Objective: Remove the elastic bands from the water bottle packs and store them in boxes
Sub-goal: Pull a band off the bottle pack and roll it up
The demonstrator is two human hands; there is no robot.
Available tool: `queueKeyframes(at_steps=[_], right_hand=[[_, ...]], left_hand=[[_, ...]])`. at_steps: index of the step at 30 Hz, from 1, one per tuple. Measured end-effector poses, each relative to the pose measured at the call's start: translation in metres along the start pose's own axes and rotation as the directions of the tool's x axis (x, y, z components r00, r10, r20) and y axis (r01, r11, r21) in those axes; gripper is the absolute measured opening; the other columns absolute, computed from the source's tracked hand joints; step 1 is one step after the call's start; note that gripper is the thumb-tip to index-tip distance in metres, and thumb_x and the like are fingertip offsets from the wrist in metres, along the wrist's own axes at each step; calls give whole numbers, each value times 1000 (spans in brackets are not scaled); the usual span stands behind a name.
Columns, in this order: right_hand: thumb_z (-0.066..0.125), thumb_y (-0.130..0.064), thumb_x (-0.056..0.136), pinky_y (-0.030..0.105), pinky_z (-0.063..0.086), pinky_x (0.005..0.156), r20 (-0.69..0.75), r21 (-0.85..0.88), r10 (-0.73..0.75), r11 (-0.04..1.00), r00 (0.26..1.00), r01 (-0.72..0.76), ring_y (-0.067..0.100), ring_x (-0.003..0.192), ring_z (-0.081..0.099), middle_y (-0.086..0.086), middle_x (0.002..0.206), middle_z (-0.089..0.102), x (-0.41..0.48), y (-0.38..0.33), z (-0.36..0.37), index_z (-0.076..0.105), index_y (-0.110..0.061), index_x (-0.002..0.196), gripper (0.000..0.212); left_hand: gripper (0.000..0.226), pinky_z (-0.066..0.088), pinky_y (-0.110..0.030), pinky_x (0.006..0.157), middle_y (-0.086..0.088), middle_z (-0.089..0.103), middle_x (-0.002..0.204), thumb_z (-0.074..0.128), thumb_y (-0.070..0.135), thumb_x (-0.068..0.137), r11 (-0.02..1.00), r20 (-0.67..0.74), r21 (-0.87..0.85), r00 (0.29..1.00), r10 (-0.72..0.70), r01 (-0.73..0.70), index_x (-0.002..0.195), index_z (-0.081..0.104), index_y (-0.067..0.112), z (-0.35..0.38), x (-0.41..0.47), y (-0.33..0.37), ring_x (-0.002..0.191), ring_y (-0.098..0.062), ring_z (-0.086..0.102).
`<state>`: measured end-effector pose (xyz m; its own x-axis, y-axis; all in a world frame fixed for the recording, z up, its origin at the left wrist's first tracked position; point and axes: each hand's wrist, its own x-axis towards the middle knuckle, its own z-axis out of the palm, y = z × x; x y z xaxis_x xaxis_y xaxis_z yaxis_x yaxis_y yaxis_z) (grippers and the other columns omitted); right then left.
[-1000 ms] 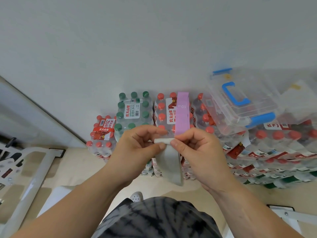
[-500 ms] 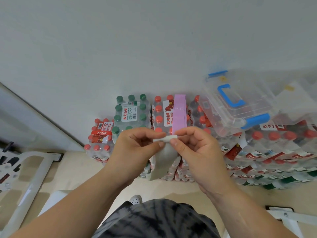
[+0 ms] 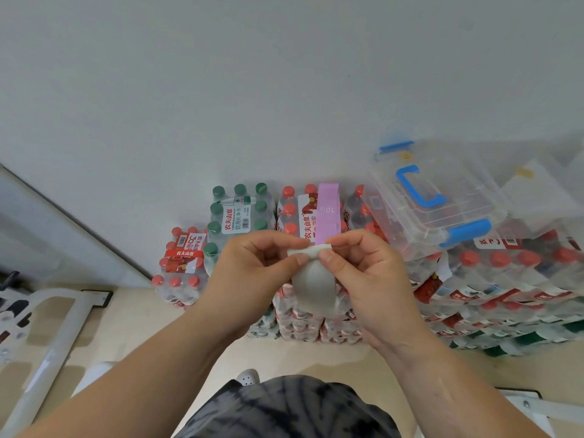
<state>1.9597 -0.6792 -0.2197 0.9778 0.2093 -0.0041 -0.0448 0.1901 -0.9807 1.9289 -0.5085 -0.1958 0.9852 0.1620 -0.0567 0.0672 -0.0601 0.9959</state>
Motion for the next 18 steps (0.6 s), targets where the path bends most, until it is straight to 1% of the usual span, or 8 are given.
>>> queueKeyframes(at_steps=[2,4,6,7,10,15,16,18], right_hand=[[77,-9,89,21,55,61,-5,7,19,1000,1000,-19,12,73,72,4,82,77,1,1,0,75,-25,90,17],[80,-21,86,29,60,63,-11,10,28,1000,1000,-28,17,74,74,6,82,77,0,0,1,76,-24,92,8],[79,-37,80,37,63,67,-11,-21,16,1000,1000,-16,22,77,75,7,83,78,0,-1,2,76,-24,91,17],[78,-39,78,34,62,67,-7,-37,7,999,1000,-7,21,77,74,6,83,78,1,0,2,77,-24,90,19],[79,-35,75,24,57,69,-10,-25,0,1000,1000,0,14,77,73,3,84,78,2,-1,1,77,-25,88,16],[80,-15,85,22,59,72,12,-54,-17,998,1000,18,13,82,76,-2,88,80,0,2,1,78,-28,88,14],[80,-15,85,22,59,71,11,-56,-17,998,1000,18,13,82,76,-2,88,80,0,2,1,78,-29,89,14],[81,-21,84,24,60,71,-4,-51,-11,999,1000,11,14,81,76,-1,87,80,-1,2,2,76,-30,92,13]], left_hand=[[17,61,-45,73,-25,70,85,78,8,83,998,-21,48,999,29,-28,92,81,22,0,0,-3,76,-28,67],[18,59,-57,76,-19,73,84,79,9,83,998,-23,52,999,49,-47,91,81,24,1,-2,-3,77,-33,69],[17,56,-65,76,-17,75,85,79,10,83,996,-6,52,998,68,-68,91,81,25,2,-4,-4,83,-46,67],[18,55,-66,76,-16,75,86,79,8,83,996,-3,49,997,74,-74,91,81,25,3,-5,-4,85,-49,66],[20,57,-63,79,-18,76,89,78,3,81,999,1,2,999,54,-54,94,80,17,3,-5,-4,88,-47,68],[22,63,-36,71,-13,78,90,77,24,77,999,67,-43,997,28,-25,96,81,14,1,-6,2,86,-31,74],[21,62,-35,71,-11,79,89,78,26,76,999,64,-42,997,31,-28,94,82,15,1,-6,2,85,-30,75],[19,63,-45,74,-14,77,87,80,25,74,999,23,-14,999,47,-46,91,82,17,0,-5,-1,85,-38,71]])
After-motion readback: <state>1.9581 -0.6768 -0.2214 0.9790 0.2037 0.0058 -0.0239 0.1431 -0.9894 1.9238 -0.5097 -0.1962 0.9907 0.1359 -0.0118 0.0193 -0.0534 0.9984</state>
